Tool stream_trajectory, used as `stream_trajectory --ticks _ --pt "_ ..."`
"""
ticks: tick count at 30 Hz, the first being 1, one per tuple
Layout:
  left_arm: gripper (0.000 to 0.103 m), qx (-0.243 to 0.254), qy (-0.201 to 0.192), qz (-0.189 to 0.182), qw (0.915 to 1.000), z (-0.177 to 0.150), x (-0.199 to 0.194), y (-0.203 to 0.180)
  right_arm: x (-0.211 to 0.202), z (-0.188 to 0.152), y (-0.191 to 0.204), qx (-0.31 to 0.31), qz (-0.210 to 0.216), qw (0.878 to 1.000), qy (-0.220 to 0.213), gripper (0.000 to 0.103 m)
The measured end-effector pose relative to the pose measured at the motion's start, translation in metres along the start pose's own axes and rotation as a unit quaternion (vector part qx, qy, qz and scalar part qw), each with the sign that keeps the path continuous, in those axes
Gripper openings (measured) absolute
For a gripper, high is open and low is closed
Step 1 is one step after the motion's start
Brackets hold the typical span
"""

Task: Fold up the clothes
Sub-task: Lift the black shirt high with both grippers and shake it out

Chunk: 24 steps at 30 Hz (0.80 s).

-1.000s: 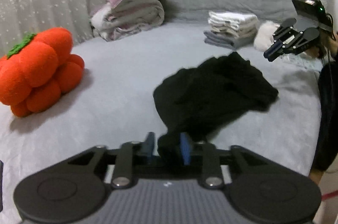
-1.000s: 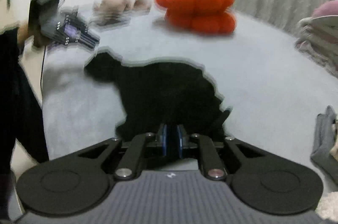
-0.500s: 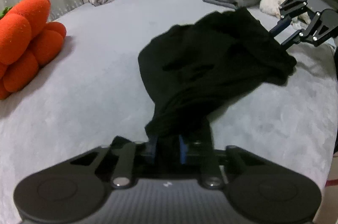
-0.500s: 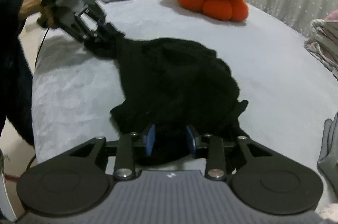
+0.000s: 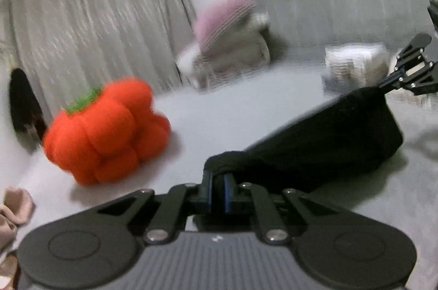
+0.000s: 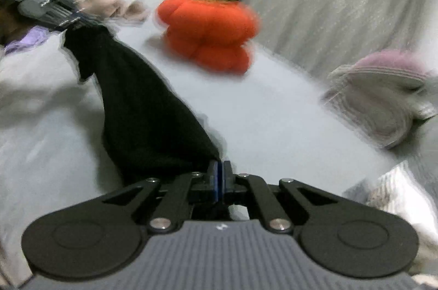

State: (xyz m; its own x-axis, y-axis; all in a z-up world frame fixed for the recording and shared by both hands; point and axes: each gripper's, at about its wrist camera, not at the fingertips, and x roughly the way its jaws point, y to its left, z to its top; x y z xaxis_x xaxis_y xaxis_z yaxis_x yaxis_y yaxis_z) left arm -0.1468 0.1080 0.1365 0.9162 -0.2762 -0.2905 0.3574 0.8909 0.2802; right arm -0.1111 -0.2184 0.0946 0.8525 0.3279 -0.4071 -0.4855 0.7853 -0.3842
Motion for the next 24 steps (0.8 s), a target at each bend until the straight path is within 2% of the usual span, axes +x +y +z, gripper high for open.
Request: stream_trajectory --ticks 4,8,11,16,20,24 --pt "0.007 -0.024 -0.061 0.041 0.997 0.027 -0.032 0.014 -0.034 0.035 0.005 -0.036 -0.091 0.993 -0.062 0.002" --pt "0.007 -0.038 -0.12 0.067 0.9898 0.063 -0.062 0.02 -0.071 0.077 0.008 -0.096 -0.174 0.973 -0.121 0.001" --pt "0.007 -0.011 -0.155 0.093 0.9834 0.105 -0.082 0.017 -0.1 0.112 0.002 -0.124 -0.216 0.955 -0.162 0.001" --pt "0.007 0.04 -0.212 0.136 0.9669 0.177 -0.12 0.017 -0.143 0.167 -0.024 -0.148 -0.286 0.923 -0.211 0.001" --pt "0.007 0.098 -0.237 0.176 0.9503 0.226 -0.141 0.017 -0.175 0.206 -0.045 -0.166 -0.325 0.9 -0.239 0.001" --pt "0.007 0.123 -0.26 0.216 0.9329 0.266 -0.16 0.015 -0.202 0.236 -0.057 -0.191 -0.355 0.877 -0.26 0.001"
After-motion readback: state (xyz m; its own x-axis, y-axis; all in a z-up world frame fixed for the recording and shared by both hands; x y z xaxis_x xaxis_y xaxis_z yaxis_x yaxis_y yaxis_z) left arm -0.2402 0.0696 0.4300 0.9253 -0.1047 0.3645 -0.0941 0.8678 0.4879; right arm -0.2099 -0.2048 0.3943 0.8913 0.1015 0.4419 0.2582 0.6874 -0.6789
